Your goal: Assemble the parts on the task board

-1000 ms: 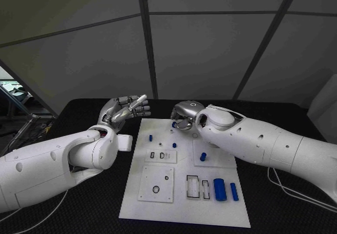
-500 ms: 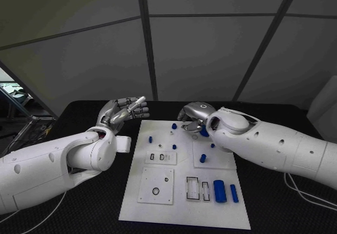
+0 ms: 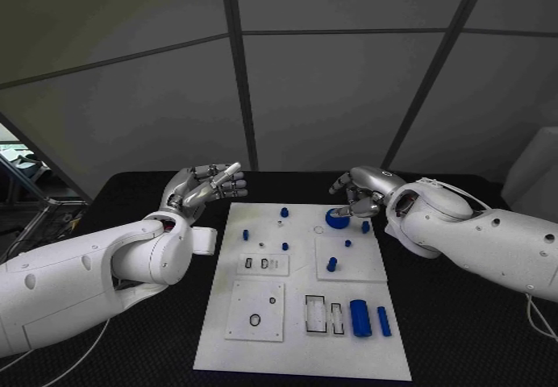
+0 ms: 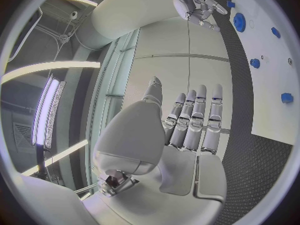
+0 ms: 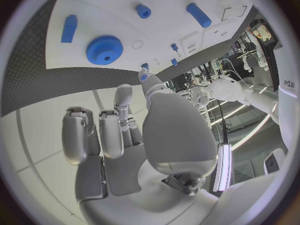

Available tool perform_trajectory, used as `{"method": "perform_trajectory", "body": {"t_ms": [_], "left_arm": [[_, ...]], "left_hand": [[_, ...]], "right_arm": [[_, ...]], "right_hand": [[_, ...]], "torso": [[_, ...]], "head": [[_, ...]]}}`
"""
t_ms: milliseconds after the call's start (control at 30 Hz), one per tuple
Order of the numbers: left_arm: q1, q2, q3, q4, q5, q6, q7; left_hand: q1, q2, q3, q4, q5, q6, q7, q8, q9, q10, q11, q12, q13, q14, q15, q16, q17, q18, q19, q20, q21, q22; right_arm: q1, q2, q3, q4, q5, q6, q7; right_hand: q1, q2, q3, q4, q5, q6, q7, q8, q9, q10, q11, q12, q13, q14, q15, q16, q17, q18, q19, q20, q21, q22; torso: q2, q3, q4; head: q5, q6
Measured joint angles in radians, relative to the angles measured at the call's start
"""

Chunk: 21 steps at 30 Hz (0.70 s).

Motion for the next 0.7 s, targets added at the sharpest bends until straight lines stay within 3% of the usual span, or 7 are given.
{"method": "perform_trajectory", "body": {"t_ms": [100,200,300,700], "left_arm": [[0.000,0.001,0.000,-0.002,0.000,0.002,0.000],[0.000,0.002,0.000,-0.003,0.000,0.004,-0.001],[0.000,0.003,0.000,-0.003,0.000,0.006,-0.002],[0.000,0.004,0.000,-0.003,0.000,0.007,-0.006]], "left_hand": [[0.000,0.000,0.000,0.000,0.000,0.000,0.000,0.000,0.000,0.000,0.000,0.000,0.000,0.000,0.000,0.000,0.000,0.000,0.000,0.000,0.000,0.000],[0.000,0.000,0.000,0.000,0.000,0.000,0.000,0.000,0.000,0.000,0.000,0.000,0.000,0.000,0.000,0.000,0.000,0.000,0.000,0.000,0.000,0.000],[0.000,0.000,-0.003,-0.003,0.000,0.000,0.000,0.000,0.000,0.000,0.000,0.000,0.000,0.003,0.004,0.000,0.000,0.000,0.000,0.000,0.004,0.000],[0.000,0.000,-0.003,-0.008,0.000,0.000,0.000,0.000,0.000,0.000,0.000,0.000,0.000,0.003,0.004,-0.004,0.001,0.000,0.000,0.000,0.004,0.000]], "right_arm": [[0.000,-0.001,0.000,-0.010,0.027,0.008,-0.014],[0.000,0.002,0.000,-0.026,0.047,0.016,-0.026],[-0.001,0.009,0.000,-0.044,0.062,0.026,-0.037],[-0.006,0.035,-0.001,-0.083,0.090,0.078,-0.066]], "right_hand": [[0.027,-0.002,-0.013,0.057,0.008,-0.015,0.009,0.020,0.001,0.017,0.008,0.139,0.156,0.001,0.009,0.022,0.036,0.000,0.010,0.008,0.007,0.000],[0.046,-0.005,-0.024,0.097,0.013,-0.026,0.011,0.037,0.001,0.064,0.013,0.264,0.297,0.002,0.016,0.047,0.038,-0.015,0.015,0.014,0.011,0.000],[0.051,-0.010,-0.040,0.139,0.013,-0.037,0.021,0.059,0.003,0.152,0.025,0.440,0.432,0.002,0.026,0.078,0.038,-0.015,0.021,0.019,0.016,0.000],[0.065,-0.001,-0.045,0.149,0.023,-0.051,0.029,0.087,0.002,0.175,0.032,0.556,0.441,0.001,0.034,0.096,0.038,-0.015,0.022,0.028,0.031,0.000]], "torso": [[-0.001,0.0003,-0.0007],[-0.002,0.0005,-0.0008],[-0.002,0.0004,-0.0008],[-0.001,-0.0009,-0.0008]], "head": [[0.000,0.004],[0.000,0.009],[0.001,0.011],[0.001,0.008]]}}
